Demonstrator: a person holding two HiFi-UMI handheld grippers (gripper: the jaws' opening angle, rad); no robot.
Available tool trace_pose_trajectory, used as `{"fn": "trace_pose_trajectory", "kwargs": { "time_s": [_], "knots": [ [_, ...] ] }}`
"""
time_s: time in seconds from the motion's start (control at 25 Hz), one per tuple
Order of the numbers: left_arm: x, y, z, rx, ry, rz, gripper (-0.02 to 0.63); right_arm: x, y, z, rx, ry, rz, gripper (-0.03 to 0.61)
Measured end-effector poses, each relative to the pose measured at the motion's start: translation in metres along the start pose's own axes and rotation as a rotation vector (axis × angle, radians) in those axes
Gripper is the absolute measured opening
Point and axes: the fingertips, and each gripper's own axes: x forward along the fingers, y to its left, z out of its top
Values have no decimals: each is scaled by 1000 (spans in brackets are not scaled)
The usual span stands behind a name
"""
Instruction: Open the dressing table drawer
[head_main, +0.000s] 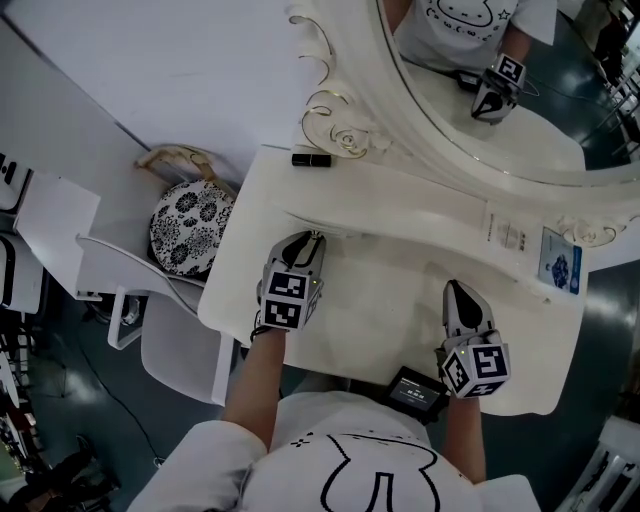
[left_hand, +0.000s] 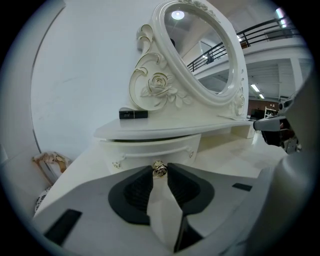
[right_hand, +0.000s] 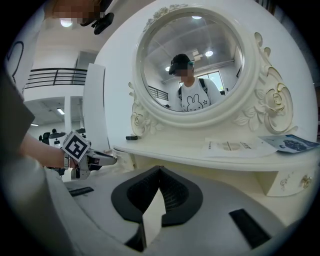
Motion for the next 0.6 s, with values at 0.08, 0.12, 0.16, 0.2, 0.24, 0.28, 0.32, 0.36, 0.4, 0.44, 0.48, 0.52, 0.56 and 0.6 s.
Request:
{"fn": "trace_pose_trajectory", "kwargs": {
  "time_s": [0.08, 0.12, 0.16, 0.2, 0.24, 0.28, 0.32, 0.36, 0.4, 0.44, 0.48, 0.52, 0.56, 0.6],
  "knots": [
    [-3, -1, -3, -1, 1, -5, 114, -3, 2, -2, 4, -4, -1, 13],
    [-4, -2, -4, -2, 1, -7, 114, -3, 3, -2, 4, -6, -1, 13],
    [-6, -2, -5, -1, 0, -9, 114, -4, 5, -2, 4, -8, -1, 14],
    [-8, -2, -6, -1, 1, -10, 114, -5, 7, -2, 2, -10, 0, 13],
    [-10, -2, -7, 0, 1, -11, 114, -6, 9, -2, 1, -12, 1, 13],
    [-12, -3, -8, 2, 3, -12, 114, -7, 11, -1, -1, -13, 2, 14],
    [-13, -4, -9, 3, 4, -13, 114, -8, 12, -1, -1, -14, 2, 14],
    [-15, -4, -10, 6, 5, -14, 114, -9, 13, -1, -1, -15, 2, 14],
    [-16, -5, -11, 9, 5, -16, 114, -10, 15, -1, -1, -16, 2, 14],
    [-18, -5, -12, 14, 6, -19, 114, -12, 16, -1, -1, -17, 2, 12],
    [-19, -6, -13, 19, 6, -22, 112, -13, 18, -1, -3, -18, 1, 13],
    [-21, -6, -14, 23, 7, -26, 113, -14, 19, 0, -4, -20, 1, 13],
    [-22, -7, -16, 26, 6, -29, 112, -15, 21, 0, -5, -23, 1, 14],
    [-23, -7, -16, 28, 5, -32, 112, -16, 22, 1, -5, -25, 1, 14]
  ]
}}
